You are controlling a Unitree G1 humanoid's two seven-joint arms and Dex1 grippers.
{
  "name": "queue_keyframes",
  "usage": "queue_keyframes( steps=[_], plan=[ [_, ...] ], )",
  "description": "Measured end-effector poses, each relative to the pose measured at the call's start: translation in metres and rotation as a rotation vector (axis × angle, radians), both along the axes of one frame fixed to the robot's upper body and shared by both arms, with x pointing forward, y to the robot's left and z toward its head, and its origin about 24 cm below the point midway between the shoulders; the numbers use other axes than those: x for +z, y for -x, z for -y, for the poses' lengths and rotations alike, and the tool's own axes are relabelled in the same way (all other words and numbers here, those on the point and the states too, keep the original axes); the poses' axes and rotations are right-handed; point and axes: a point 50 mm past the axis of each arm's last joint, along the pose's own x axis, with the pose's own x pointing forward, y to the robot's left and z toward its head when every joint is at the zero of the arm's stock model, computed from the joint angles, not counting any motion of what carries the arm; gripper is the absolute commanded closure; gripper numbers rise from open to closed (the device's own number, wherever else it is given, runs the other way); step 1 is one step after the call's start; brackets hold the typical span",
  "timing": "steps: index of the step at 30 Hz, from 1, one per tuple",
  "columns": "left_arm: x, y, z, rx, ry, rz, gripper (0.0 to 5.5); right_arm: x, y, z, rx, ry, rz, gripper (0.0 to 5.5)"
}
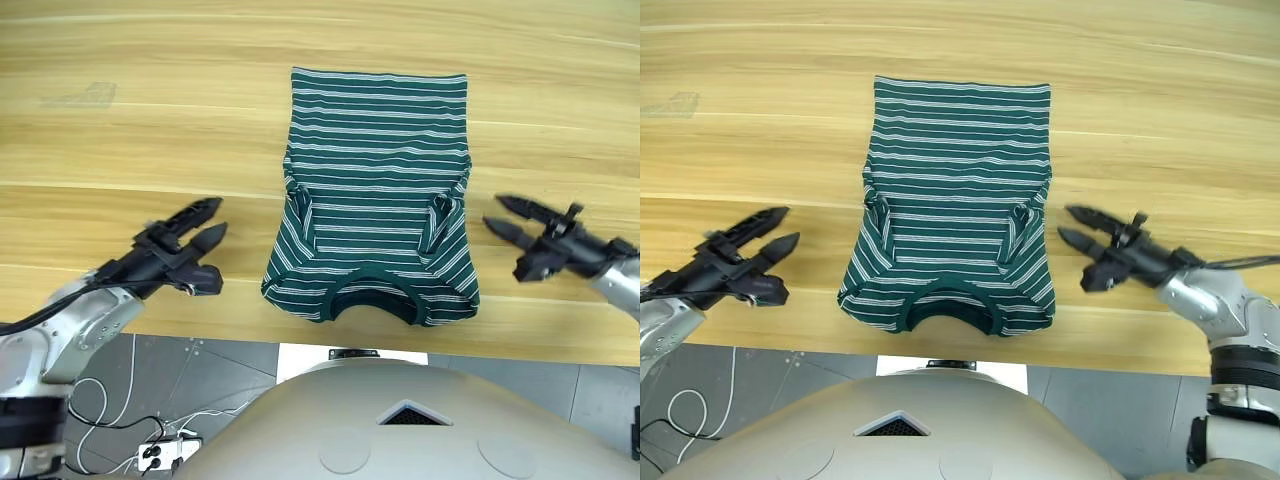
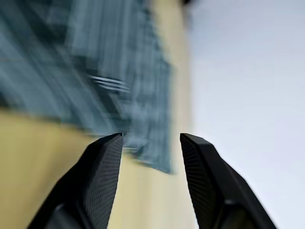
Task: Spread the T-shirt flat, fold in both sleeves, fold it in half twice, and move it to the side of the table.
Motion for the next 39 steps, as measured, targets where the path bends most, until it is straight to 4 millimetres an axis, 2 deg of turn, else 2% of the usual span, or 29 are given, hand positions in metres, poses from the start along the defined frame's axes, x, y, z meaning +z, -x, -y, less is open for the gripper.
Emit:
queue_keyframes(
  steps=[2,4,9,13,22,32,35,39],
  plan=[
    [-0.007,0.005,-0.002,-0.09,-0.012,-0.011,2.56,-0.007,0.015,0.002,0.053,-0.007,-0.044,3.29],
    [-0.007,0.01,-0.006,-0.131,-0.008,-0.018,2.56,-0.01,0.02,0.003,0.088,-0.016,-0.041,3.29],
    [-0.012,0.021,-0.014,-0.139,-0.016,-0.058,2.56,-0.012,0.024,0.007,0.125,-0.026,-0.023,3.29],
    [-0.017,0.027,-0.015,-0.13,-0.008,-0.087,2.56,-0.017,0.024,-0.002,0.158,-0.07,-0.025,3.29],
    [-0.026,0.027,-0.001,-0.188,0.012,-0.122,2.56,-0.022,0.029,-0.016,0.202,-0.14,-0.062,3.29],
    [-0.031,0.023,0.012,-0.252,0.016,-0.151,2.56,-0.021,0.029,-0.015,0.207,-0.133,-0.073,3.29],
    [-0.032,0.022,0.014,-0.261,0.018,-0.15,2.56,-0.021,0.029,-0.015,0.208,-0.131,-0.078,3.8],
    [-0.034,0.022,0.015,-0.258,0.017,-0.157,3.24,-0.023,0.029,-0.015,0.214,-0.12,-0.09,4.55]
  ],
)
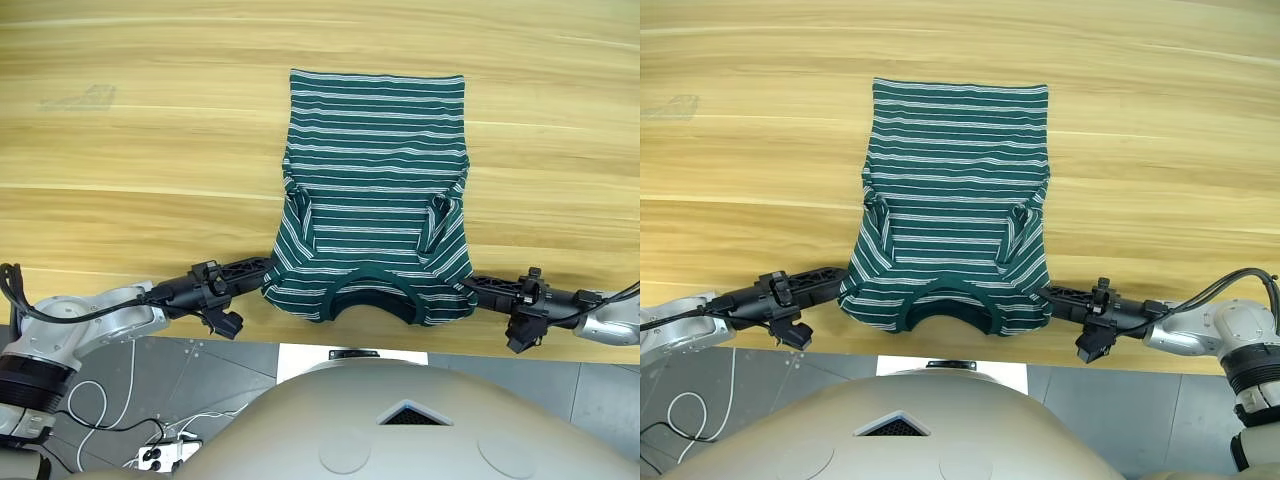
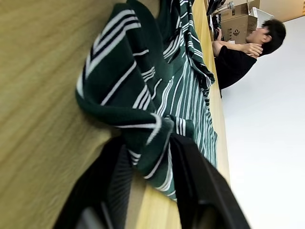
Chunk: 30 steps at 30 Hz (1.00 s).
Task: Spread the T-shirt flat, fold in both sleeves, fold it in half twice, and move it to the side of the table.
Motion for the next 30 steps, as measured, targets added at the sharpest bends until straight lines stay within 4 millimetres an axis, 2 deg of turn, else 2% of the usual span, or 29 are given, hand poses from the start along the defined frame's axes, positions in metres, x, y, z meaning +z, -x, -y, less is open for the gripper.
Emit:
queue_keyframes(
  steps=[6,17,26,30],
  plan=[
    [-0.006,0.002,-0.003,0.016,0.001,-0.024,4.34,0.005,-0.003,0.0,-0.009,-0.022,0.004,5.48],
    [-0.004,-0.005,-0.005,0.018,0.005,0.004,5.48,0.005,-0.006,0.0,-0.011,-0.021,-0.011,5.5],
    [-0.003,-0.006,-0.005,0.04,0.003,0.002,5.48,0.005,-0.012,-0.005,-0.033,-0.019,-0.051,5.5],
    [0.0,-0.007,-0.003,0.208,0.02,-0.126,5.48,0.003,-0.017,-0.011,-0.075,0.001,-0.153,5.5]
  ],
)
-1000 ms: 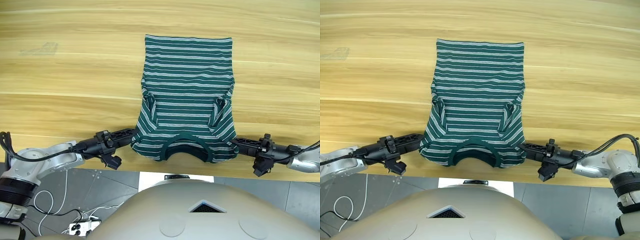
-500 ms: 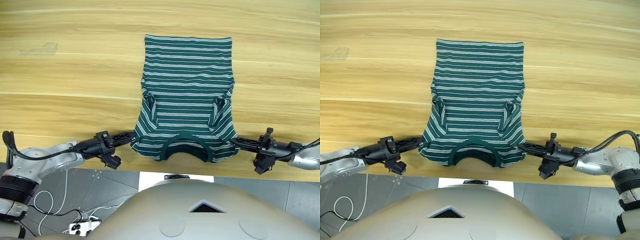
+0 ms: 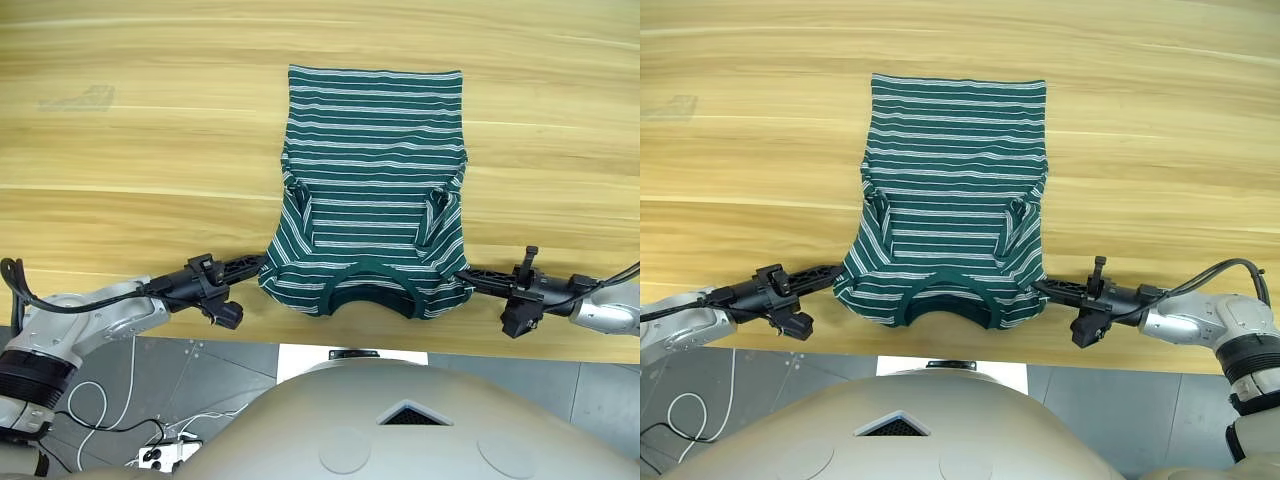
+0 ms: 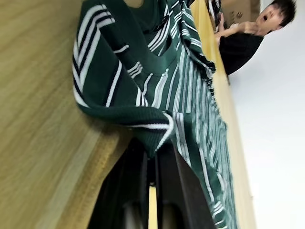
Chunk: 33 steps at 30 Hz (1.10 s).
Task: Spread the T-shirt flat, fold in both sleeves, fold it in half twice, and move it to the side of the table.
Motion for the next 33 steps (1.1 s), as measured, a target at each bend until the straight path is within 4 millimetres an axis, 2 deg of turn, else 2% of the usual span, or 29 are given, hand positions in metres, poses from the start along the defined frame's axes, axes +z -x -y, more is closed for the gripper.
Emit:
queue_keyframes(
  steps=[1,5,11,13,16,24,27,33],
  plan=[
    [0.002,0.004,0.002,0.075,0.01,-0.087,5.48,0.0,-0.001,-0.005,-0.012,0.005,-0.041,5.5],
    [0.011,0.021,0.015,0.176,0.037,-0.374,5.48,0.008,-0.009,-0.017,-0.051,0.029,-0.19,5.5],
    [0.028,0.035,0.028,0.239,0.054,-0.605,5.48,0.018,-0.001,-0.019,-0.083,0.103,-0.533,5.5],
    [0.034,0.034,0.027,0.268,0.075,-0.624,5.48,0.025,-0.003,-0.015,-0.115,0.108,-0.611,5.5],
    [0.049,0.024,0.015,0.346,0.096,-0.611,5.48,0.046,-0.007,-0.008,-0.175,0.071,-0.756,5.5],
    [0.076,0.013,-0.021,0.517,0.136,-0.634,5.48,0.079,-0.025,0.002,-0.288,-0.232,-0.892,5.5],
    [0.088,0.01,-0.028,0.543,0.159,-0.644,5.48,0.079,-0.019,0.0,-0.273,-0.267,-0.912,5.5],
    [0.117,0.013,-0.022,0.522,0.278,-0.644,5.48,0.082,-0.008,-0.001,-0.236,-0.271,-0.915,5.5]
  ],
)
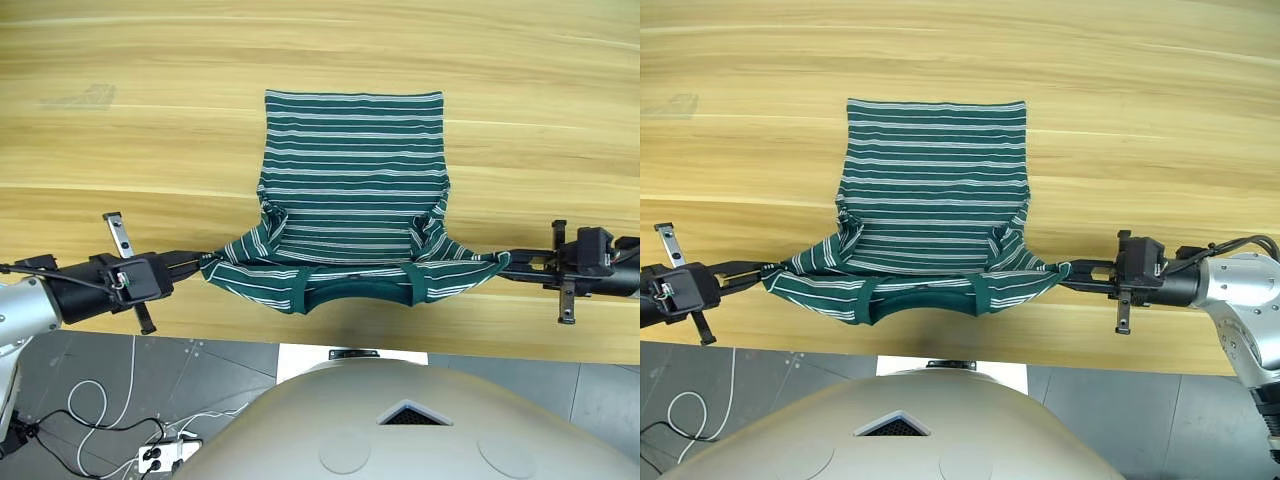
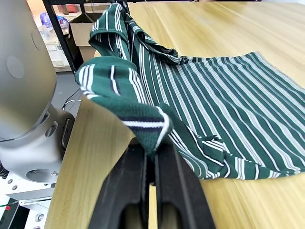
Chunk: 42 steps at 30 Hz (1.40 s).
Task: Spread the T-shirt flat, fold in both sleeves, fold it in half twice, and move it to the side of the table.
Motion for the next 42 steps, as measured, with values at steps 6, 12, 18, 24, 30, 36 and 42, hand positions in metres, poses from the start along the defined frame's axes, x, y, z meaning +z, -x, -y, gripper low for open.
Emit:
queue_keyframes(
  steps=[6,12,18,24,30,36,42],
  plan=[
    [0.015,0.019,0.019,-0.071,0.04,-0.017,5.48,0.009,0.018,-0.011,0.025,-0.1,-0.034,5.5],
    [0.019,0.037,0.023,-0.067,0.057,-0.029,5.48,0.031,0.032,-0.011,-0.035,-0.215,-0.021,5.5],
    [0.02,0.036,0.017,-0.051,0.063,-0.024,5.48,0.032,0.029,-0.016,-0.062,-0.22,-0.024,5.5],
    [0.014,0.018,0.011,-0.032,0.092,0.002,5.48,0.025,0.004,-0.03,-0.062,-0.104,0.015,5.5],
    [0.003,-0.031,0.018,-0.008,0.118,0.117,5.48,0.01,-0.042,-0.032,-0.148,-0.042,0.073,5.5],
    [-0.021,-0.081,0.021,0.051,0.107,0.18,5.48,0.011,-0.094,-0.027,-0.284,-0.043,0.165,5.5],
    [-0.043,-0.105,0.017,0.107,0.116,0.152,5.48,-0.001,-0.124,-0.016,-0.412,-0.034,0.163,5.5]
  ],
)
